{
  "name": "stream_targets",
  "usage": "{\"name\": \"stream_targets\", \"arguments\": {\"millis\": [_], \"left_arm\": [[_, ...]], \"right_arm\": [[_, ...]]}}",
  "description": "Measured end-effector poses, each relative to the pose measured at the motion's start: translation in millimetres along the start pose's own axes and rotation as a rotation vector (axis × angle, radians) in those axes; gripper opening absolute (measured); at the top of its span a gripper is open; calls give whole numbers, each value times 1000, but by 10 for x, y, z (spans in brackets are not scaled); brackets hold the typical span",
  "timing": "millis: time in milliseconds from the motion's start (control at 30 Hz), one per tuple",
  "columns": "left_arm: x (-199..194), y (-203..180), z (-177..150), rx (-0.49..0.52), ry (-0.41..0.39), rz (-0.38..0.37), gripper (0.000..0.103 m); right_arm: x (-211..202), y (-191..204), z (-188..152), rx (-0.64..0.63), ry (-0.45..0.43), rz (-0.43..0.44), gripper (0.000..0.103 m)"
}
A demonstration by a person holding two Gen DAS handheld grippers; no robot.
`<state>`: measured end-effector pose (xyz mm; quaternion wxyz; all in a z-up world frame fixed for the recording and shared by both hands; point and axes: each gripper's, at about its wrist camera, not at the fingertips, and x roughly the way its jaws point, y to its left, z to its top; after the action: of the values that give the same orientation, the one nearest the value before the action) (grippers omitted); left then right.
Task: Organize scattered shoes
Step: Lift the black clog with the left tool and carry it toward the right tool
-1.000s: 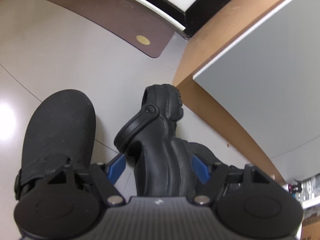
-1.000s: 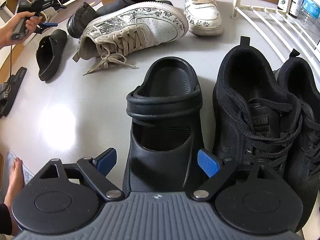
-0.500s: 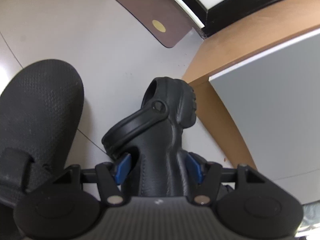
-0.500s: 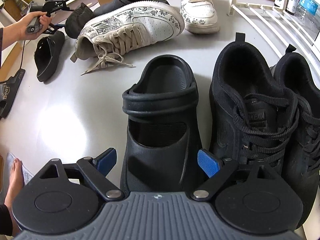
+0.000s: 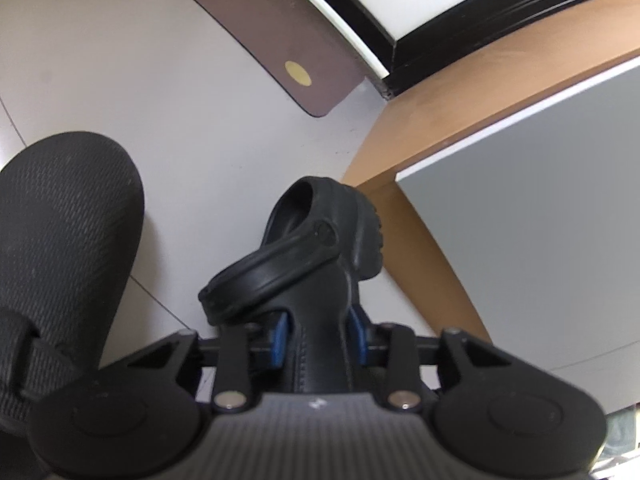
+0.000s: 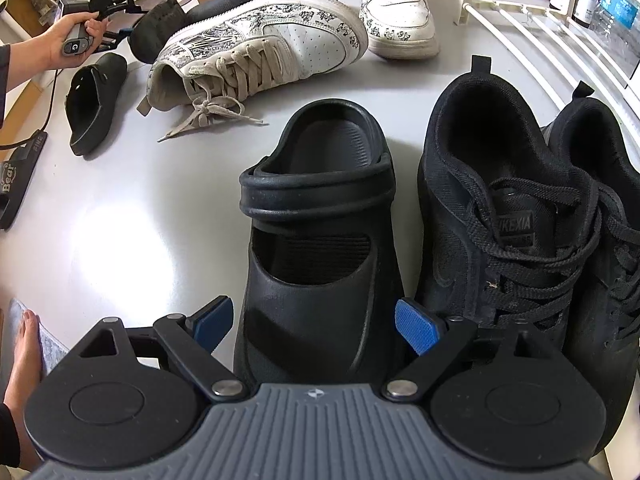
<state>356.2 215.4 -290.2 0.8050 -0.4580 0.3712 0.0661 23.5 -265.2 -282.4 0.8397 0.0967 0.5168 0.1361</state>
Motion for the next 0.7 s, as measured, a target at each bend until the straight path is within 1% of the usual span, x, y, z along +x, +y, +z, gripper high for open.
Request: {"name": "stream_targets", "arguments": {"millis": [133,200,333,433,600,700], "left_arm": [[-93,-19,-6,0,7,-44,14],[-165,26,-44,-19,18,-60,13],[-299,120,-124,-66,41,-97,5],[-412,182,-195,-65,55,-103,5],[-663,353,-238,-80,74,-156,5],[-804,345,-261,-87,81,-180,5]], "right_arm": [[3,-11,-3,3,1,-2,92],[5,-13,-4,5,1,-3,92],[6,-9,3,4,-1,0,92],[7,-6,2,1,-1,0,92],[-1,9,10,0,-6,2,92],[-8,20,13,-2,-10,4,92]]}}
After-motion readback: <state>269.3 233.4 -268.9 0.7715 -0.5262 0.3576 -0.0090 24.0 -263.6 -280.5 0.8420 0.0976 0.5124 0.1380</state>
